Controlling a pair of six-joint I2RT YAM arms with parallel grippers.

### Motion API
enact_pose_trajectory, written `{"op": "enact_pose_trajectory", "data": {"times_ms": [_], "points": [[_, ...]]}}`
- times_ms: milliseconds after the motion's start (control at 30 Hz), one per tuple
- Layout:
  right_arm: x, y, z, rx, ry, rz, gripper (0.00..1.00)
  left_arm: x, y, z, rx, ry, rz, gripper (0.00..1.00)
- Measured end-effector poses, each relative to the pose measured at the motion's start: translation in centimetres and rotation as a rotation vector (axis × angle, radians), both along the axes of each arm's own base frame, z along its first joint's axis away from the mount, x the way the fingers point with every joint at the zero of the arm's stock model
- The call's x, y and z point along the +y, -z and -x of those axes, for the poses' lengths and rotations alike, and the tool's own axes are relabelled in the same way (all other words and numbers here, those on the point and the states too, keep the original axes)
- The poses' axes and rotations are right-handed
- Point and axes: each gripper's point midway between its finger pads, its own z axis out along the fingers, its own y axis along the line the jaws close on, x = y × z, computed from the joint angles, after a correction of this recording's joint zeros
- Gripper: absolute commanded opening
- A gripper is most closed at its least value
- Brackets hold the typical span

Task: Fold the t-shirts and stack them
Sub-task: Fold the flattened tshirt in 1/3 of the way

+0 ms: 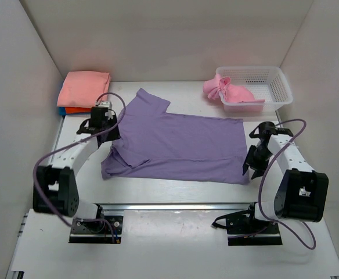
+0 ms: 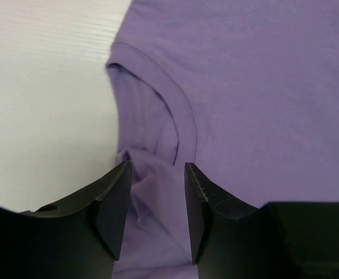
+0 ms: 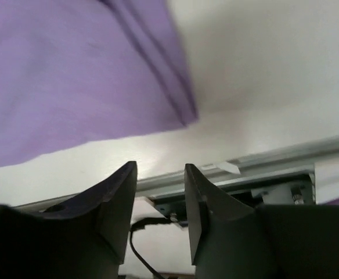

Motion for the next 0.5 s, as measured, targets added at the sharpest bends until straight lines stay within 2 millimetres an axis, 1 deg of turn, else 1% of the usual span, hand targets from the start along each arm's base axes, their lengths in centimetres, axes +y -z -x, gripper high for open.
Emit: {"op": "enact_pose_trajectory", "data": {"times_ms": [33,67,100,133,167,267,367,433,500], "points": [[0.4,-0.3,-0.8,-0.024,-0.021,-0.003,0.28,-0.4,0.9,-0.5,0.020,0.010,0.001,0.52],[1.0,-0.6,-1.9,-0.058,-0.049,-0.011,0.18,-0.8,1.7,-0.9,0.038,0.019,0.001,0.51],[1.6,-0.7,-2.9,-0.087,-0.073,-0.019,0.13,-1.2,2.7,-1.3,0.060,0.029,0.001,0.50],[2.5,-0.8,-3.9,-0.116,-0.100,-0.035,0.03,-1.6,3.6,-1.6,0.081,0.034,0.002,0.50],[3.3,-0.6,-4.6,-0.134,-0.122,-0.053,0.00,-1.8,4.4,-1.9,0.097,0.037,0.003,0.49],[6.3,0.6,-6.0,-0.149,-0.174,-0.127,0.00,-2.5,7.1,-2.3,0.167,0.045,0.005,0.49],[8.9,2.2,-6.6,-0.149,-0.216,-0.190,0.00,-2.7,9.4,-2.3,0.235,0.043,-0.010,0.49],[10.1,3.2,-6.4,-0.142,-0.235,-0.222,0.01,-2.7,9.2,-3.2,0.224,0.036,-0.021,0.50],[10.8,4.1,-6.0,-0.126,-0.239,-0.244,0.00,-2.5,9.4,-3.4,0.232,0.029,-0.033,0.49]]}}
